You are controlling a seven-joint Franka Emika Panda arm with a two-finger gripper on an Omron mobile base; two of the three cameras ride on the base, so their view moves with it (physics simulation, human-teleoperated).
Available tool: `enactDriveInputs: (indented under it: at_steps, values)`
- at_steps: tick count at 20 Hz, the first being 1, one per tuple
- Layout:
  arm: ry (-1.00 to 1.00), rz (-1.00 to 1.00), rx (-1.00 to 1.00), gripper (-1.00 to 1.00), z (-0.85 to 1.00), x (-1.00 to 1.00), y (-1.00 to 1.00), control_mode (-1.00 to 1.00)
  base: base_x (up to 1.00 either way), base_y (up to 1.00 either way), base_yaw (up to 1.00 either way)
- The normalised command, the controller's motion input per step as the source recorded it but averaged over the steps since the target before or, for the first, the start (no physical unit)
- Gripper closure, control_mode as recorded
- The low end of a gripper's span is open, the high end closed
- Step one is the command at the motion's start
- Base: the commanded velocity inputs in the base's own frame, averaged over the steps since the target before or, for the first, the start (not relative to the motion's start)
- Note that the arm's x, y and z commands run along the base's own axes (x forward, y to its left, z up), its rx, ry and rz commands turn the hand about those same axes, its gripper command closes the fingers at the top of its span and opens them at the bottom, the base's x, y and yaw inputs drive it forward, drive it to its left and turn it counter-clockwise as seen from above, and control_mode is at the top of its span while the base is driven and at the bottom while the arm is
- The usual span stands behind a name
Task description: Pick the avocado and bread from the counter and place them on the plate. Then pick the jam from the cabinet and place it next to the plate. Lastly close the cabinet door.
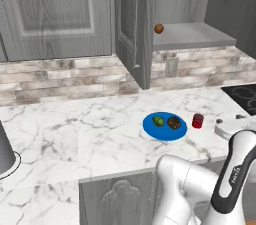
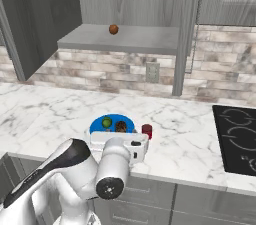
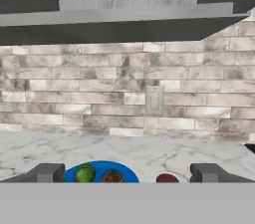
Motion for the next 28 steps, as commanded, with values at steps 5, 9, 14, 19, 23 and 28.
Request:
enactDriveInputs:
  at_steps: [5, 9, 14, 19, 23, 28]
  values:
    - [-0.1, 0.13, -0.07, -1.0, 0.69, -0.37, 0.56, -1.0, 0.0, 0.0, 0.0]
    - [-0.12, 0.11, -0.08, -1.0, 0.64, -0.19, 0.71, -1.0, 0.0, 0.0, 0.0]
    - [-0.09, 0.09, -0.08, -1.0, 0.44, -0.08, 0.88, -1.0, 0.0, 0.0, 0.0]
    - [-0.12, 0.09, -0.06, -1.0, 0.28, -0.11, 0.87, -1.0, 0.0, 0.0, 0.0]
    - [-0.1, 0.08, -0.06, -1.0, 0.19, -0.04, 0.85, -1.0, 0.0, 0.0, 0.0]
    - [-0.04, 0.1, -0.01, -1.0, 0.08, -0.12, 0.83, -1.0, 0.0, 0.0, 0.0]
